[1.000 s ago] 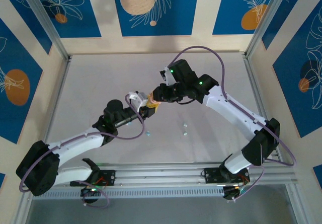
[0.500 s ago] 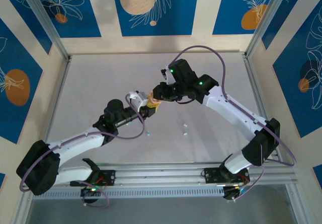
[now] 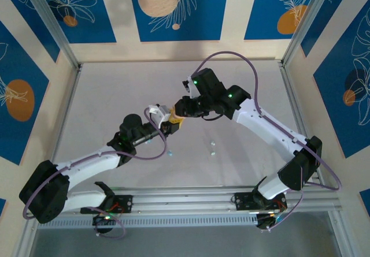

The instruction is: Insert wireless bluetooth earbuds into charging case

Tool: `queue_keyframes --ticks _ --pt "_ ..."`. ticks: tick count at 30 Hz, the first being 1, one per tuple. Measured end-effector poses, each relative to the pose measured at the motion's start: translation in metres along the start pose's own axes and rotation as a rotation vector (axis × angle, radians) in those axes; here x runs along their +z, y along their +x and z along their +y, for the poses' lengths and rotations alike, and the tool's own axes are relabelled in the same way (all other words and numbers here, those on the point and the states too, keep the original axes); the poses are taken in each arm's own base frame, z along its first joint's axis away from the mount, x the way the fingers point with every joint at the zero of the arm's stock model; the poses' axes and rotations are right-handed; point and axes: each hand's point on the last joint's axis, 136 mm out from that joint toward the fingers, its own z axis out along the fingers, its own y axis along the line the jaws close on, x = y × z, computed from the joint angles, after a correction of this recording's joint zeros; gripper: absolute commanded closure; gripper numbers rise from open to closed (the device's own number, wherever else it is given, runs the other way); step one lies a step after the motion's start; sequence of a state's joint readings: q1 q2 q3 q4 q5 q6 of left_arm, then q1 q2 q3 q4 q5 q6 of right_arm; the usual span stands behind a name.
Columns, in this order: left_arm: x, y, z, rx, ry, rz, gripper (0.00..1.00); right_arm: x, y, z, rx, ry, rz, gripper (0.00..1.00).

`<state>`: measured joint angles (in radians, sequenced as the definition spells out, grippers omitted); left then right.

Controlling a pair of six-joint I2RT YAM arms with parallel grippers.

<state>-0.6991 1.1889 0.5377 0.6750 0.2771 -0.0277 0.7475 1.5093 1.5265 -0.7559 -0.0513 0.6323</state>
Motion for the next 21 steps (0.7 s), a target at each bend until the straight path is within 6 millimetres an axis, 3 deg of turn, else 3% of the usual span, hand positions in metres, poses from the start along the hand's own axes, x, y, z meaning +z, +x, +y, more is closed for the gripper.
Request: queue_keyframes --ticks 17,21 --pt "0.000 -0.001 0.000 0.001 0.000 -0.004 0.74 -0.003 0.003 0.003 -0.005 -0.004 0.012 0.59" --pt "0.000 -0.007 0.000 0.009 -0.001 -0.029 0.74 -0.014 0.001 0.008 -0.016 -0.022 -0.008 0.55"
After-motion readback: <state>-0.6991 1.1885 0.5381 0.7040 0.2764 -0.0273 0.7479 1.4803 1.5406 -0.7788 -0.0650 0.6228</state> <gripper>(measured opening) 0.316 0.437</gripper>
